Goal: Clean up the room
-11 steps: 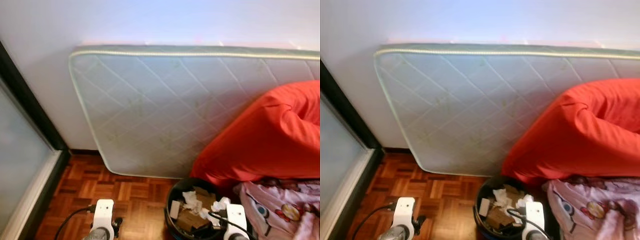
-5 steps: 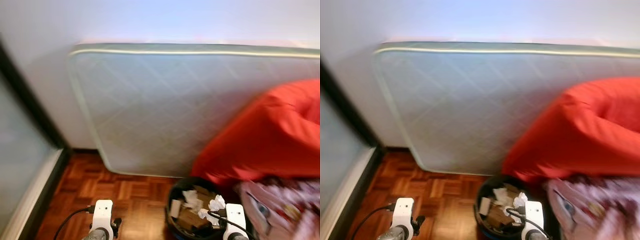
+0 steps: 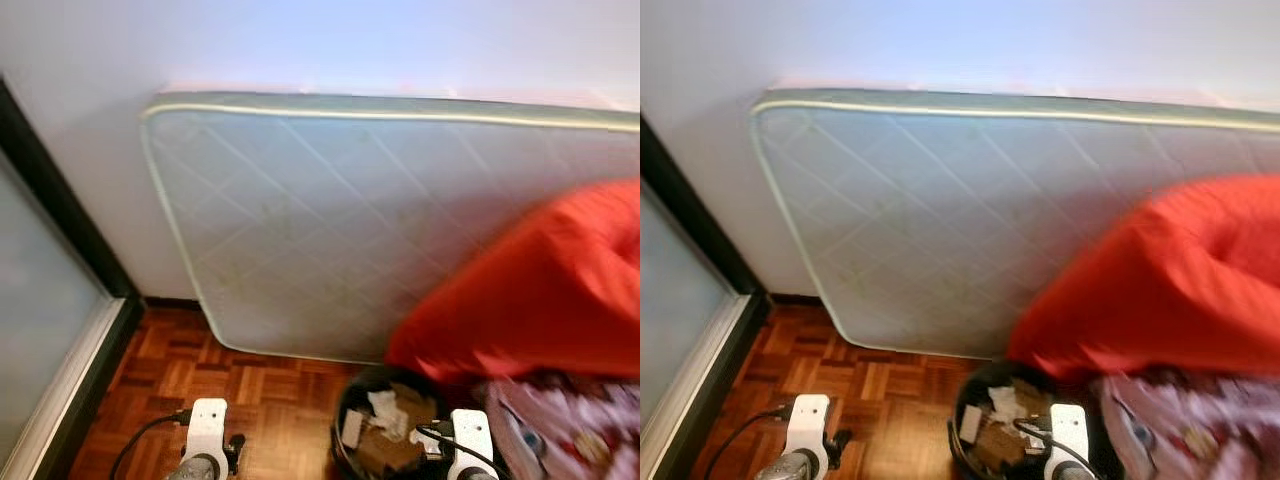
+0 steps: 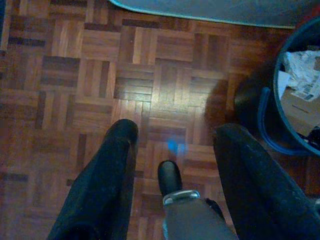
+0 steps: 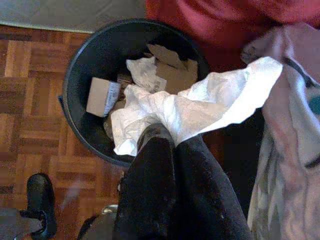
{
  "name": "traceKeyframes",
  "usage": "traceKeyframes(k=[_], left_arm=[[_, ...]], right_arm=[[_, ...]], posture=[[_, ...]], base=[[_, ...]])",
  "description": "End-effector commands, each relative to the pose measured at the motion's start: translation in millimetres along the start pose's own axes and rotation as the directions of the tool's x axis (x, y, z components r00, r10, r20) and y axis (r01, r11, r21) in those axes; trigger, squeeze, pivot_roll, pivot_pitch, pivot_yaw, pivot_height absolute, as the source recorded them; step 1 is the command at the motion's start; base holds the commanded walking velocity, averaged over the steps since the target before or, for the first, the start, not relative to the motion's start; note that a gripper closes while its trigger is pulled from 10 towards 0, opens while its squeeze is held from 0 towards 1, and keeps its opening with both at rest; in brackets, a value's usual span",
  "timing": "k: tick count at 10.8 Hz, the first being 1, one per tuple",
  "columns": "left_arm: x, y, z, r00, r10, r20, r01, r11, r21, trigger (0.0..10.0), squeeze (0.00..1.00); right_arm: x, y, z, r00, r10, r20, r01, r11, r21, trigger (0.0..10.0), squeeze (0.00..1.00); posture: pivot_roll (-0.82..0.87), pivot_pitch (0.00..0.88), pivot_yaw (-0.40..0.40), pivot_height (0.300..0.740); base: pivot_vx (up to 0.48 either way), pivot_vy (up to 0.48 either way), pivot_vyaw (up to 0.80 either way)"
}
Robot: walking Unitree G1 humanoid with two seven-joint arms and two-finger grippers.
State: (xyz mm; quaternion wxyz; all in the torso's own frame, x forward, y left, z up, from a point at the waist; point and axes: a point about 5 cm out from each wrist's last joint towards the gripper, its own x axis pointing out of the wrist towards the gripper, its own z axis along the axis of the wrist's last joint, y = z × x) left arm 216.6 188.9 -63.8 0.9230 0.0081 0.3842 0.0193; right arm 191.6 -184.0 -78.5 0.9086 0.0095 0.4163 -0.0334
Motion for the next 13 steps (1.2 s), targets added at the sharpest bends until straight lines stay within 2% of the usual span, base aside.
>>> traceKeyframes(k=[1, 4, 5, 7, 8, 9, 11, 13], left_arm=[[-0.9, 1.4, -3, 1.0, 0.011, -0.002, -0.011, 1.0, -0.015, 10.0, 0.0], [-0.8, -0.2, -2, 1.0, 0.006, 0.002, -0.006, 1.0, -0.019, 10.0, 0.0], [-0.9, -0.2, -3, 1.0, 0.005, 0.002, -0.005, 1.0, -0.019, 10.0, 0.0], [-1.0, -0.4, -3, 1.0, 0.004, 0.0, -0.004, 1.0, -0.02, 10.0, 0.0], [-1.2, -0.2, -4, 1.0, 0.005, 0.0, -0.005, 1.0, -0.023, 10.0, 0.0], [-1.4, -0.1, -4, 1.0, 0.006, 0.001, -0.006, 1.0, -0.023, 10.0, 0.0], [-1.4, 0.1, -2, 1.0, 0.006, 0.023, -0.005, 1.0, -0.028, 10.0, 0.0], [0.5, -2.7, 9, 0.997, 0.0, 0.078, 0.002, 1.0, -0.029, 10.0, 0.0]], right_arm=[[-0.3, -0.4, -1, 1.0, 0.001, -0.002, -0.001, 1.0, 0.0, 10.0, 0.0], [-0.5, -0.8, -3, 1.0, 0.001, -0.012, -0.001, 1.0, 0.004, 10.0, 0.0], [-0.3, -0.8, -2, 1.0, 0.004, -0.017, -0.004, 1.0, -0.022, 10.0, 0.0], [2.1, 4.2, 9, 0.999, 0.045, 0.026, -0.046, 0.999, 0.011, 10.0, 0.0], [3.7, 13.5, 16, 0.992, 0.123, 0.042, -0.123, 0.992, 0.005, 10.0, 0.0], [4.7, 20.9, 22, 0.984, 0.173, 0.046, -0.171, 0.984, -0.039, 10.0, 0.0], [6.5, 24.3, 30, 0.983, 0.175, 0.063, -0.171, 0.984, -0.058, 10.0, 0.0], [6.4, 25.0, 36, 0.975, 0.196, 0.101, -0.19, 0.979, -0.072, 10.0, 0.0]], posture=[[0.06, 0.073, -0.033, 0.74], [0.06, 0.073, -0.033, 0.74], [0.06, 0.074, -0.033, 0.74], [0.06, 0.078, -0.035, 0.74], [0.06, 0.085, -0.036, 0.74], [0.06, 0.089, -0.037, 0.74], [0.08, 0.108, -0.04, 0.74], [0.08, 0.124, -0.043, 0.74]], base=[[0.315, 0.0, 0.0], [0.096, 0.0, 0.0], [0.0, 0.0, 0.0], [0.0, 0.0, 0.0], [0.0, 0.0, 0.0], [0.0, 0.0, 0.0], [0.0, 0.0, 0.0], [0.0, 0.0, 0.0]])
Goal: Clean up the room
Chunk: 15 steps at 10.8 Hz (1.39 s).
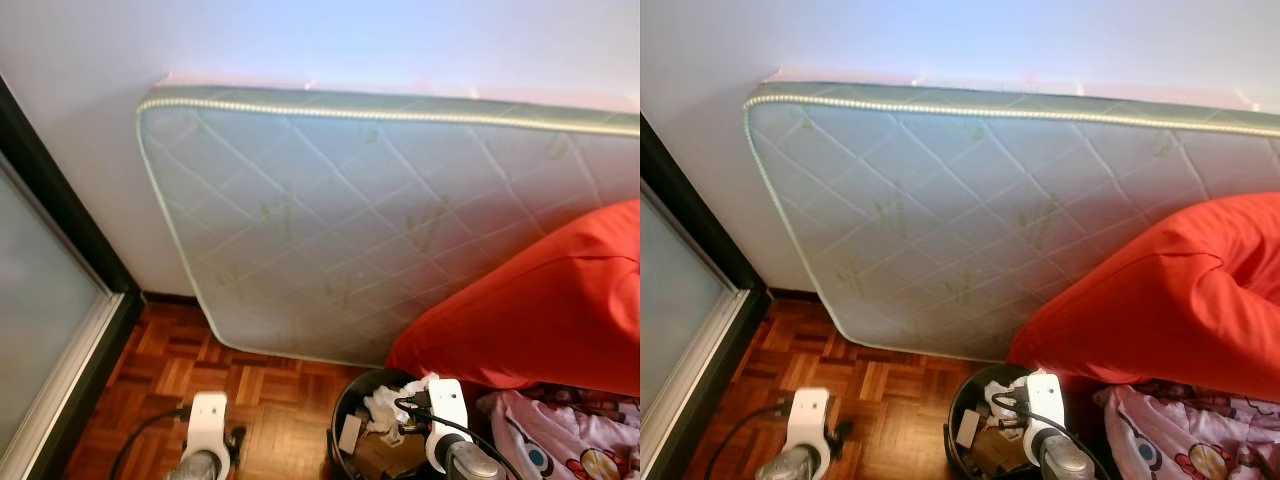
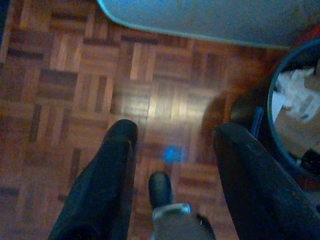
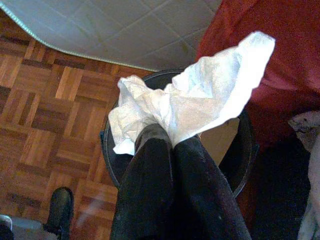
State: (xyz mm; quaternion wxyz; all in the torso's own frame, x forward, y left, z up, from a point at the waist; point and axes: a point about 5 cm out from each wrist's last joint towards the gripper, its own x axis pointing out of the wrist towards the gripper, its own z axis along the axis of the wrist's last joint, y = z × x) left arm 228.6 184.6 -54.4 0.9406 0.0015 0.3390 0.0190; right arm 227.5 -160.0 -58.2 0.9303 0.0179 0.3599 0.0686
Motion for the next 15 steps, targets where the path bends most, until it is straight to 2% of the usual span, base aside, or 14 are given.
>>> traceKeyframes(k=[1, 4, 5, 9, 11, 15], left_arm=[[1.7, -3.3, 7, 0.999, 0.001, 0.036, 0.0, 1.0, -0.02, 10.0, 0.0], [9.5, -13.0, 45, 0.985, -0.009, 0.173, 0.015, 0.999, -0.034, 10.0, 0.0], [10.0, -15.3, 49, 0.981, -0.018, 0.193, 0.025, 0.999, -0.035, 10.0, 0.0], [9.0, -12.2, 46, 0.982, -0.02, 0.19, 0.026, 0.999, -0.029, 10.0, 0.0], [8.4, -4.0, 43, 0.984, -0.014, 0.176, 0.017, 1.0, -0.012, 10.0, 0.0], [8.5, -2.9, 43, 0.986, -0.03, 0.165, 0.03, 1.0, 0.001, 10.0, 0.0]], right_arm=[[0.0, -3.0, 4, 1.0, -0.006, 0.018, 0.006, 1.0, -0.012, 10.0, 0.0], [0.7, -15.2, 15, 0.999, -0.029, 0.033, 0.03, 0.999, -0.029, 10.0, 0.0], [0.5, -20.8, 18, 0.997, -0.066, 0.039, 0.066, 0.998, -0.015, 10.0, 0.0], [1.7, -19.6, 18, 0.994, -0.108, 0.032, 0.106, 0.993, 0.048, 10.0, 0.0], [-0.2, -23.3, 13, 0.988, -0.154, 0.026, 0.151, 0.984, 0.092, 10.0, 0.0], [0.0, -22.9, 14, 0.983, -0.18, 0.036, 0.176, 0.979, 0.104, 10.0, 0.0]], posture=[[0.09, 0.141, -0.046, 0.74], [0.1, 0.171, -0.056, 0.74], [0.1, 0.177, -0.056, 0.74], [0.1, 0.18, -0.044, 0.74], [0.11, 0.175, -0.025, 0.74], [0.12, 0.173, -0.018, 0.74]], base=[[0.0, 0.0, 0.0], [0.0, 0.0, 0.0], [0.0, 0.0, 0.0], [0.0, 0.0, 0.0], [0.0, 0.0, 0.0], [0.0, 0.0, 0.0]])
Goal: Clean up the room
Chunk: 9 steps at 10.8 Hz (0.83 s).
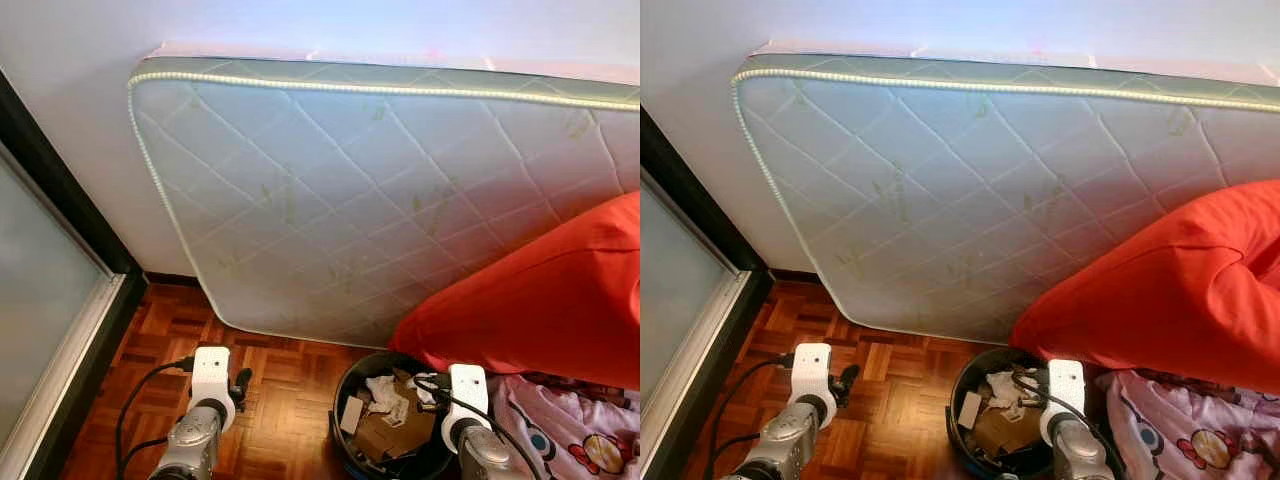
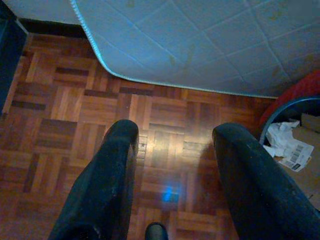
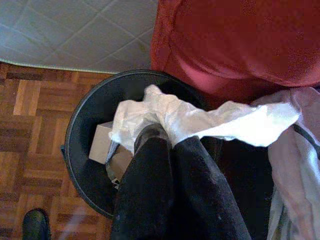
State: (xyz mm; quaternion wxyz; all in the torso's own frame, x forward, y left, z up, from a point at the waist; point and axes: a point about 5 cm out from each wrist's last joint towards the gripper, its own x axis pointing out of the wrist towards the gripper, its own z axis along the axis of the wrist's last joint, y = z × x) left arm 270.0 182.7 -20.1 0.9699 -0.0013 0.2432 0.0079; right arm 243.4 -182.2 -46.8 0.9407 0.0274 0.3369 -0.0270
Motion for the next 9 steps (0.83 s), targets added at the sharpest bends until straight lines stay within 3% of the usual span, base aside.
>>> traceKeyframes(k=[1, 2, 8, 9], left_arm=[[-3.5, -0.6, -10, 0.999, -0.006, -0.033, 0.006, 1.0, -0.003, 10.0, 0.0], [-3.6, -0.3, -10, 0.999, -0.006, -0.032, 0.006, 1.0, -0.005, 10.0, 0.0], [-6.2, 1.4, -16, 0.998, -0.013, -0.059, 0.012, 1.0, -0.009, 10.0, 0.0], [-7.5, 0.6, -20, 0.997, -0.018, -0.077, 0.018, 1.0, -0.001, 10.0, 0.0]], right_arm=[[-0.1, 0.7, -1, 1.0, -0.005, 0.0, 0.005, 1.0, 0.022, 10.0, 0.75], [0.4, 0.8, 1, 1.0, -0.007, 0.005, 0.007, 1.0, 0.02, 10.0, 1.0], [1.8, -2.9, 8, 0.999, -0.026, 0.023, 0.026, 1.0, 0.004, 10.0, 1.0], [1.3, -3.3, 7, 0.999, -0.027, 0.02, 0.027, 1.0, -0.002, 10.0, 0.0]], posture=[[0.12, 0.175, -0.02, 0.74], [0.12, 0.177, -0.02, 0.74], [0.12, 0.18, -0.02, 0.74], [0.12, 0.178, -0.019, 0.74]], base=[[0.0, 0.0, 0.0], [0.0, 0.0, 0.0], [0.0, 0.0, 0.0], [0.0, 0.0, 0.0]])
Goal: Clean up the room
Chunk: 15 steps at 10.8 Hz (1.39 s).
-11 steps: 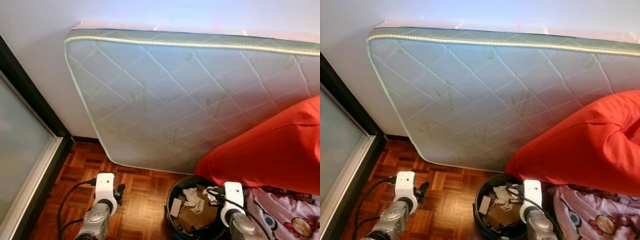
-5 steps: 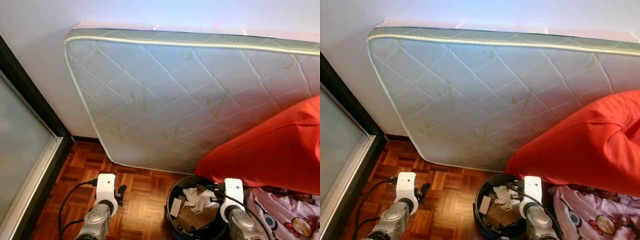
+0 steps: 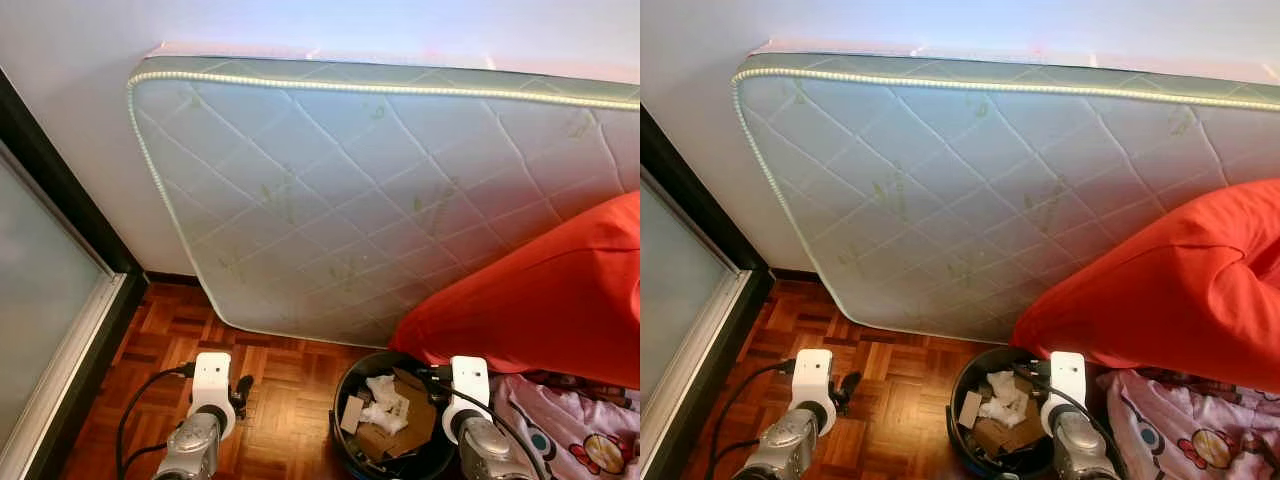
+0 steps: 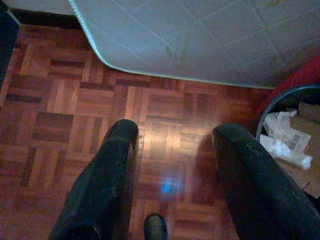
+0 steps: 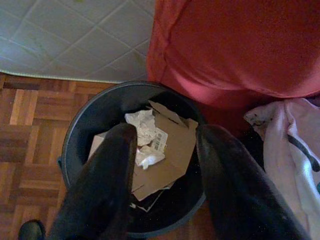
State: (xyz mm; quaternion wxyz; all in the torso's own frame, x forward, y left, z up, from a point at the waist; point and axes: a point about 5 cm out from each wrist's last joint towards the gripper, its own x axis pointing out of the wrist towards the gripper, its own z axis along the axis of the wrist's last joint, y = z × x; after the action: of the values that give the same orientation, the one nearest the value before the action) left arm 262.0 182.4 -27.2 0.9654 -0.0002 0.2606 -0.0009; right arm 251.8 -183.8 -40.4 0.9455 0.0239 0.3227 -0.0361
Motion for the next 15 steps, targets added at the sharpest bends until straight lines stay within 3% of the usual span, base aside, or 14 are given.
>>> traceKeyframes(k=[1, 4, 7, 11, 13, 15], left_arm=[[-5.9, 3.3, -17, 0.997, 0.012, -0.07, -0.012, 1.0, 0.003, 10.0, 0.0], [-11.4, 14.5, -29, 0.989, 0.05, -0.136, -0.047, 0.999, 0.026, 10.0, 0.0], [-8.8, 20.2, -25, 0.985, 0.069, -0.156, -0.062, 0.997, 0.045, 10.0, 0.0], [-11.3, 15.1, -33, 0.978, 0.09, -0.189, -0.088, 0.996, 0.018, 10.0, 0.0], [-18.9, 18.5, -48, 0.964, 0.118, -0.239, -0.12, 0.993, 0.007, 10.0, 0.0], [-28.1, 20.8, -64, 0.948, 0.121, -0.296, -0.113, 0.993, 0.042, 10.0, 0.0]], right_arm=[[-2.7, -4.0, -8, 1.0, -0.011, -0.014, 0.011, 1.0, -0.002, 10.0, 0.0], [-9.6, -16.7, -26, 0.996, -0.059, -0.066, 0.06, 0.998, 0.007, 10.0, 0.0], [-10.4, -18.7, -28, 0.994, -0.075, -0.081, 0.078, 0.997, 0.027, 10.0, 0.0], [-10.2, -20.2, -29, 0.993, -0.031, -0.117, 0.026, 0.999, -0.037, 10.0, 0.0], [-15.4, -12.4, -46, 0.987, 0.008, -0.163, -0.022, 0.996, -0.082, 10.0, 0.0], [-23.0, -9.6, -64, 0.977, -0.009, -0.213, -0.002, 0.999, -0.048, 10.0, 0.0]], posture=[[0.11, 0.171, -0.018, 0.74], [0.09, 0.109, 0.006, 0.74], [0.09, 0.002, 0.023, 0.74], [0.1, 0.0, -0.023, 0.74], [0.11, 0.0, -0.029, 0.74], [0.08, 0.0, -0.02, 0.74]], base=[[0.0, 0.0, 0.0], [0.0, 0.0, 0.0], [0.0, 0.0, 0.0], [0.0, 0.0, 0.0], [0.0, 0.0, 0.0], [0.0, 0.0, 0.0]])
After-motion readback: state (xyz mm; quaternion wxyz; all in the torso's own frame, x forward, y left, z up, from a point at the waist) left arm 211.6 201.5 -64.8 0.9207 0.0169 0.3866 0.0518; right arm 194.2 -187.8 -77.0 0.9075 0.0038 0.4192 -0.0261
